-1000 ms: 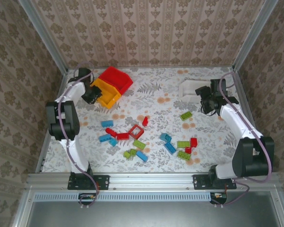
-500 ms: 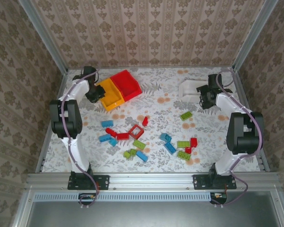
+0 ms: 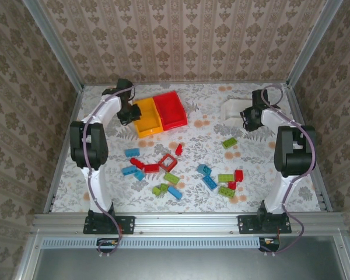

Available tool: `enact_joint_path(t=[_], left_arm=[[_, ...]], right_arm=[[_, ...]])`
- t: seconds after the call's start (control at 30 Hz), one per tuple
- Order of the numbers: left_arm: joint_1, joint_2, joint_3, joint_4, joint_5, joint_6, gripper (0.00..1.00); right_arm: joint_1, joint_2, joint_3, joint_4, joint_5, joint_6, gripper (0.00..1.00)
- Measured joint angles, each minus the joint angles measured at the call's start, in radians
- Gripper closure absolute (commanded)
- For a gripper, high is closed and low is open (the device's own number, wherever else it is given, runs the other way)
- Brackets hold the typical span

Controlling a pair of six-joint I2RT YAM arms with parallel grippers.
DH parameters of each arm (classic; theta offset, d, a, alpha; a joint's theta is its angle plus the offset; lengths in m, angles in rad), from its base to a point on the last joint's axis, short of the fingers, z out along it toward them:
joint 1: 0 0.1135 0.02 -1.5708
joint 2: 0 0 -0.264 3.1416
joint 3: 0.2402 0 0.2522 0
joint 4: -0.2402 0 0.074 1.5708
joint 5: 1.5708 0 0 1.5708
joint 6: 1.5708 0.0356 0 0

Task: Sort the legos into containers by color

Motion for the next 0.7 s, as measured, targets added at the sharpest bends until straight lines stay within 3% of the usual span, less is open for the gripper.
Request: enact_joint_path(t=[0.23,0.53,0.7], left_arm=[[-0.073,0.008,0.000,-0.035,-0.009,0.040,1.00],[-0.178,-0.065,-0.105,-0.030,-0.010,0.082,1.00],[-0.223,-0.119,-0.182,-0.026,0.008,0.089,1.00]], right_arm=[[0.000,0.004,0.048,-0.088,0.019,-0.119,0.80],[0.000,-0.006,0.058,-0.161,0.023,-0.406,0.84],[0.006,-0.086,-0.014,-0.206,0.022,-0.532,0.84]])
